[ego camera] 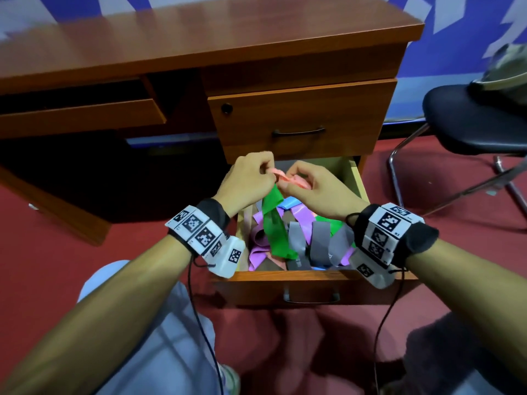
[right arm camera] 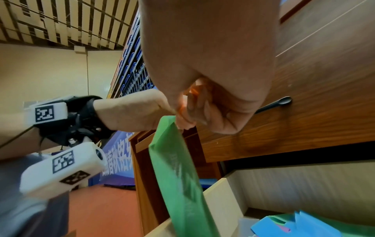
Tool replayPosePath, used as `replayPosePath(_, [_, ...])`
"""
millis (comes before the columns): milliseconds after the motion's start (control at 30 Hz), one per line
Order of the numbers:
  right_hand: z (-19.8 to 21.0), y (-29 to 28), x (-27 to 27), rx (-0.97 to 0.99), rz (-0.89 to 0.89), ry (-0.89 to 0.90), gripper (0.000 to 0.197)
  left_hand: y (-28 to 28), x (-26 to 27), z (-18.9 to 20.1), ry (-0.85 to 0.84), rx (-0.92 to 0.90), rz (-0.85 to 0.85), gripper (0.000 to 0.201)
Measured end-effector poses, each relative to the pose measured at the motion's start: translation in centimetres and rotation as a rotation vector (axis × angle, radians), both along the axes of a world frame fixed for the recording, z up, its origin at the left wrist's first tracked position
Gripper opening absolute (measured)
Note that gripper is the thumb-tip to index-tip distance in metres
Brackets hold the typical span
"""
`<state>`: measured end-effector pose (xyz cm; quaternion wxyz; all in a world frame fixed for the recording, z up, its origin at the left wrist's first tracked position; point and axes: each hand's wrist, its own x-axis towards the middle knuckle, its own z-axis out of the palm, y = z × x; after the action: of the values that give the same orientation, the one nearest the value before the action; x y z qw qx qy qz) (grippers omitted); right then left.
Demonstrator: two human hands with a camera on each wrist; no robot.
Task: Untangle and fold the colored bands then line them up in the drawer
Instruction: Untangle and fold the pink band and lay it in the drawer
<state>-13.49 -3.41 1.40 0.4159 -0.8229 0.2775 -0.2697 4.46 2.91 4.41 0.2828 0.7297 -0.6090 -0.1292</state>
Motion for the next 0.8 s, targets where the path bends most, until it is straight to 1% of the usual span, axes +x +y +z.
replayPosePath(100, [-0.2, -1.1, -0.1, 0.017, -0.115, 0.065, 0.019, 0.5, -1.2, 0.1, -0.148, -0.097, -0.047, 0.007])
replayPosePath(167, [-0.3, -1.2, 0.0, 0.025, -0.169, 0.108, 0.023, 1.0, -1.9, 0.1, -0.244, -0.109, -0.054, 0.009])
replayPosePath(200, [-0.3, -1.0, 0.0, 0.027, -0.211, 0.112, 0.028, 1.1, -2.2, 0.0, -0.262, -0.107, -0.054, 0.010])
replayPosePath(267, [-0.3, -0.5, 0.2, -0.012, -0.330, 0.135, 0.041, 1.0, -2.5, -0.2, -0.238, -0.122, -0.057, 0.012])
replayPosePath(333, [-0.5, 0.0, 0.2, -0.123, -0.414, 0.247, 0.050, 0.8, -2.8, -0.4, -0.212, -0.121, -0.058, 0.015])
replayPosePath(367, [-0.8, 0.1, 0.1, -0.165, -0.420, 0.299, 0.053, 0.6, -2.7, -0.6, -0.185, -0.101, -0.052, 0.014])
replayPosePath(433, [-1.4, -0.1, 0.0, -0.146, -0.404, 0.325, 0.060, 0.4, -2.3, -0.9, -0.099, -0.026, -0.040, 0.009])
replayPosePath(467, [-1.7, -0.2, -0.2, -0.113, -0.391, 0.306, 0.064, 0.4, -2.1, -1.0, -0.063, -0.003, -0.037, 0.012])
replayPosePath(533, [-1.9, -0.8, -0.5, -0.089, -0.329, 0.287, 0.071, 0.2, -1.5, -1.1, -0.035, -0.021, -0.020, 0.015])
replayPosePath(600, [-2.0, -1.2, -0.8, -0.083, -0.264, 0.315, 0.074, 0.1, -1.3, -1.0, 0.007, -0.027, -0.011, 0.013])
replayPosePath(667, [-1.7, -1.3, -0.9, -0.079, -0.248, 0.318, 0.068, 0.0, -1.4, -1.2, 0.074, 0.019, -0.051, 0.015])
replayPosePath(700, [-1.7, -1.4, -0.9, -0.062, -0.228, 0.299, 0.061, 0.0, -1.5, -1.4, 0.078, 0.048, -0.077, 0.025])
replayPosePath(733, [-1.7, -1.4, -0.9, -0.030, -0.189, 0.249, 0.051, -0.1, -1.6, -1.7, 0.065, 0.070, -0.098, 0.037])
replayPosePath(767, [-1.5, -1.2, -0.8, 0.004, -0.140, 0.180, 0.036, -0.2, -1.6, -2.0, 0.047, 0.076, -0.108, 0.044])
replayPosePath(800, [-1.3, -1.1, -0.8, 0.032, -0.092, 0.107, 0.024, -0.4, -1.6, -2.3, 0.017, 0.063, -0.110, 0.046])
